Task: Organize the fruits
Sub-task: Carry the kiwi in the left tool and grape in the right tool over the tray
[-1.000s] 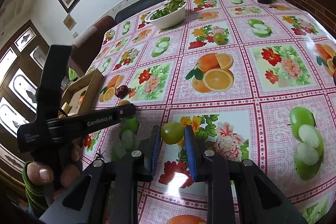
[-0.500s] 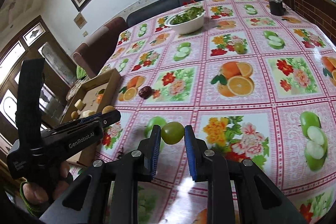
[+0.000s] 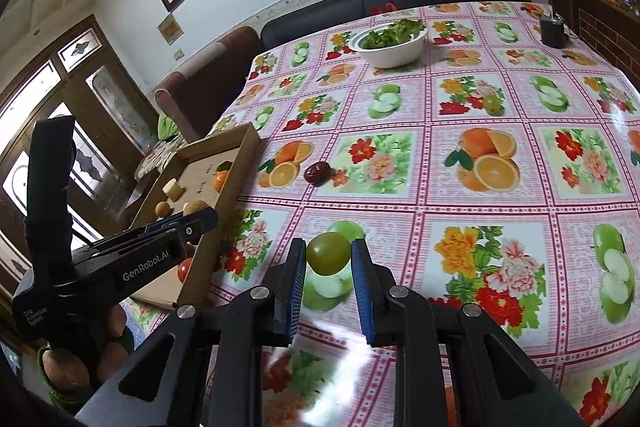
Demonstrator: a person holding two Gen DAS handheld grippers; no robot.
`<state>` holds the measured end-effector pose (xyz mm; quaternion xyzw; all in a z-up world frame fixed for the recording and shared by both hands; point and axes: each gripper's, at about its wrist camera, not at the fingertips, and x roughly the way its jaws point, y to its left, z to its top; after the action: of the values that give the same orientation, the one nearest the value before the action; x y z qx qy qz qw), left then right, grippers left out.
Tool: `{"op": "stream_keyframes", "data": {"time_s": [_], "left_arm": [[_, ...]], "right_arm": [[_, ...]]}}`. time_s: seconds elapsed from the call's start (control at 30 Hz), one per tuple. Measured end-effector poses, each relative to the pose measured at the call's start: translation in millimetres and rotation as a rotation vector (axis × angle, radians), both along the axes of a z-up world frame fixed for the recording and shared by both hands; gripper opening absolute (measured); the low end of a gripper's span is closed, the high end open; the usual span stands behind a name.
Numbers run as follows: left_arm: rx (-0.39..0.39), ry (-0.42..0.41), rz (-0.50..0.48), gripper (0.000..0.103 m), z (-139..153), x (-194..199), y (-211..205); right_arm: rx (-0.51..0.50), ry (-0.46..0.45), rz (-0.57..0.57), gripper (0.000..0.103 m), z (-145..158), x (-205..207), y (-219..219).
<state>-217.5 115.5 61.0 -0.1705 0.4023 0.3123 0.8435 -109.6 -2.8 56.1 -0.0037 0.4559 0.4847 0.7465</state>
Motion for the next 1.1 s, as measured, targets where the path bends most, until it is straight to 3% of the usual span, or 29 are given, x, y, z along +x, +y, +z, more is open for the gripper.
{"op": "stream_keyframes", "data": {"time_s": [1.1], "left_arm": [[-0.025, -0.048, 0.102, 0.022, 6, -50, 43]], "right_arm": [[-0.02, -0.049, 0.139, 0.023, 12, -40, 66]]}}
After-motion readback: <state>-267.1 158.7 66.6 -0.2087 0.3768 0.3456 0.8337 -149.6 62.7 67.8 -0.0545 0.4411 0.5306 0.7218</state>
